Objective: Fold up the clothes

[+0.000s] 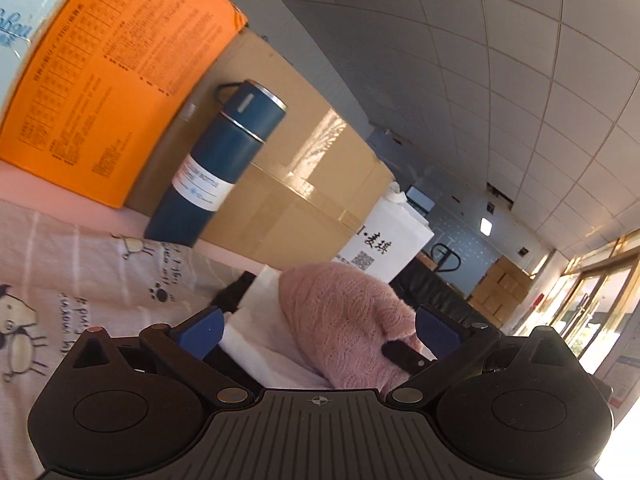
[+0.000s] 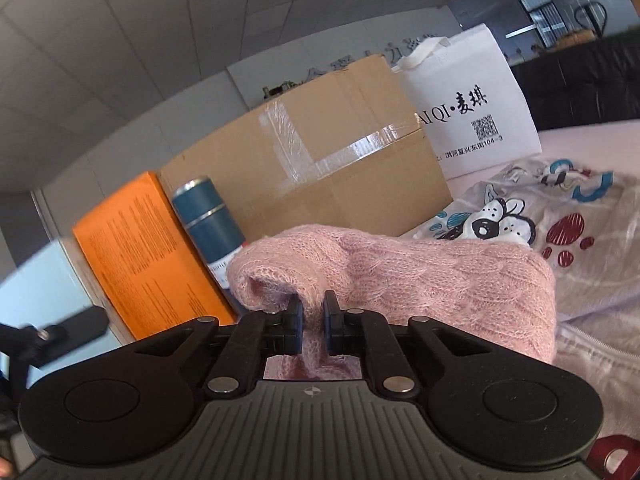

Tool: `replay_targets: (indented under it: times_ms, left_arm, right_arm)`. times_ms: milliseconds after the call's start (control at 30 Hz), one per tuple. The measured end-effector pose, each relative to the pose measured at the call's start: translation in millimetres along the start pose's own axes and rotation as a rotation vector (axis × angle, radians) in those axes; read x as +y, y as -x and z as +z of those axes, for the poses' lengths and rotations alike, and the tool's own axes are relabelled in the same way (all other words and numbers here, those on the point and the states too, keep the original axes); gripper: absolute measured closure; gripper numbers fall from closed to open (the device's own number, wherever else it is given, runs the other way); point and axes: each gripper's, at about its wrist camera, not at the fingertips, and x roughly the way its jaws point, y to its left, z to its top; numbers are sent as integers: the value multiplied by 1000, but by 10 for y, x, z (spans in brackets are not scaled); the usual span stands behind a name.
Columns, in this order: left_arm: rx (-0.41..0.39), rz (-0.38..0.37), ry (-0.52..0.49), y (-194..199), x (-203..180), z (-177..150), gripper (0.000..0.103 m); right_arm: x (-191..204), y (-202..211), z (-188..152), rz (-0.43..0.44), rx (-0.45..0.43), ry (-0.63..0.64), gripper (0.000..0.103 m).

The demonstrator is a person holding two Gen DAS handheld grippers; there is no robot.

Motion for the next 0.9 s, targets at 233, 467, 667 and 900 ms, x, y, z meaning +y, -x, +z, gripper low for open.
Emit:
replay_targets:
  times_ms: [233, 467, 667, 900]
  left_arm:
    - [-40, 86, -198, -163, -292, -146, 1]
    - [-13, 36, -654, -331, -898, -536, 0]
    - [95, -85, -887, -615, -1287, -876, 0]
    - [83, -18, -852, -651, -1201, -799, 5]
  right_arm:
    - [-131, 272, 79, 133, -57, -79, 34]
    - [-461, 493, 148, -73, -207, -256, 27]
    - [-772, 365, 112, 24, -74, -456, 22]
    - [-952, 334, 117, 381, -22, -554, 22]
